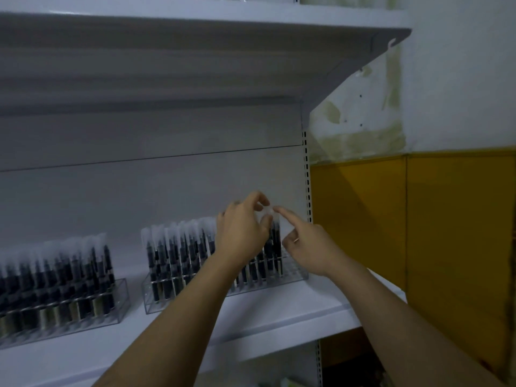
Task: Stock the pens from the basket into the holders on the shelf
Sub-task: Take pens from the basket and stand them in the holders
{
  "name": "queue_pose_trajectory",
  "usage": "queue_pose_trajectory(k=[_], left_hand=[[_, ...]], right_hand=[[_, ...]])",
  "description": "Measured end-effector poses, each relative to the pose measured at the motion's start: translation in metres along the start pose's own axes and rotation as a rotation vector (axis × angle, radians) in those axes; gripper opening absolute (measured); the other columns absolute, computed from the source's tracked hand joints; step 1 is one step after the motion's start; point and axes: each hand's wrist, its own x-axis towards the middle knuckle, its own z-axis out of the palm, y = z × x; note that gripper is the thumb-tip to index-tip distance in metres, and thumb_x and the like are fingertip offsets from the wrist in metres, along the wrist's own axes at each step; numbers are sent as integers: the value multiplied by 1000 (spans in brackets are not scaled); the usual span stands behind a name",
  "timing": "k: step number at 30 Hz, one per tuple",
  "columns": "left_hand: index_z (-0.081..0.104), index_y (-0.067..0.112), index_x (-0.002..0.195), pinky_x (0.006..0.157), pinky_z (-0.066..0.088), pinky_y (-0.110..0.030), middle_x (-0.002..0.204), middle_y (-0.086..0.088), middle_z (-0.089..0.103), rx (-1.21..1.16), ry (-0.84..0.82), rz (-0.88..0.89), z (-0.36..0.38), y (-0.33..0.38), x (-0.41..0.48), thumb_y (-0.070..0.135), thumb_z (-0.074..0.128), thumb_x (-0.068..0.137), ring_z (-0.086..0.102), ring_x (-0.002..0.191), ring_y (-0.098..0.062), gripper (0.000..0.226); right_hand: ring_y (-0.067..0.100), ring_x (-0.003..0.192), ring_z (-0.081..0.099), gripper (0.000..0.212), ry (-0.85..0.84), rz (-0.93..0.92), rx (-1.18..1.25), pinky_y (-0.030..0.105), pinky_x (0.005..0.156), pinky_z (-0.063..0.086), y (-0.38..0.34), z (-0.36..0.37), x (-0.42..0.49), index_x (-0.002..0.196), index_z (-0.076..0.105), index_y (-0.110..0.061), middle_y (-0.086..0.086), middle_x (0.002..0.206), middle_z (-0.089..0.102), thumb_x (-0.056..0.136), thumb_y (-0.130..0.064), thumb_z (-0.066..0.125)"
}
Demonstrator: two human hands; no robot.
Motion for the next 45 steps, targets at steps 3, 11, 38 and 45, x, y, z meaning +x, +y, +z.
queue_pose_trajectory(k=[3,11,38,45], left_hand=[[54,28,109,95,41,-41,113,2,60,96,58,22,6,-1,0,33,58,90,50,109,-22,20],[52,33,115,114,19,-55,116,-1,60,289,-99,-41,2,-7,6,37,54,92,50,118,-24,24],[47,28,137,110,23,-37,135,6,54,384,-32,50,-86,-30,-176,42,55,91,46,126,-17,48],[52,29,130,96,34,-40,127,6,57,443,-53,-22,-105,-58,-253,43,59,87,50,120,-19,46]], right_hand=[[28,82,66,73,-49,22,5,46,80,56,-2,-1,-6,143,16,-57,11,84,66,96,-10,47],[24,64,58,80,-118,39,-13,41,70,54,-6,-4,-7,148,9,-53,7,68,59,95,-7,48],[14,127,46,63,-94,-90,-66,33,102,43,-89,60,-130,145,36,-34,-6,145,42,89,-38,64],[12,127,44,58,-217,-129,-83,28,101,40,-97,116,-181,143,39,-35,-8,141,42,90,-37,63]])
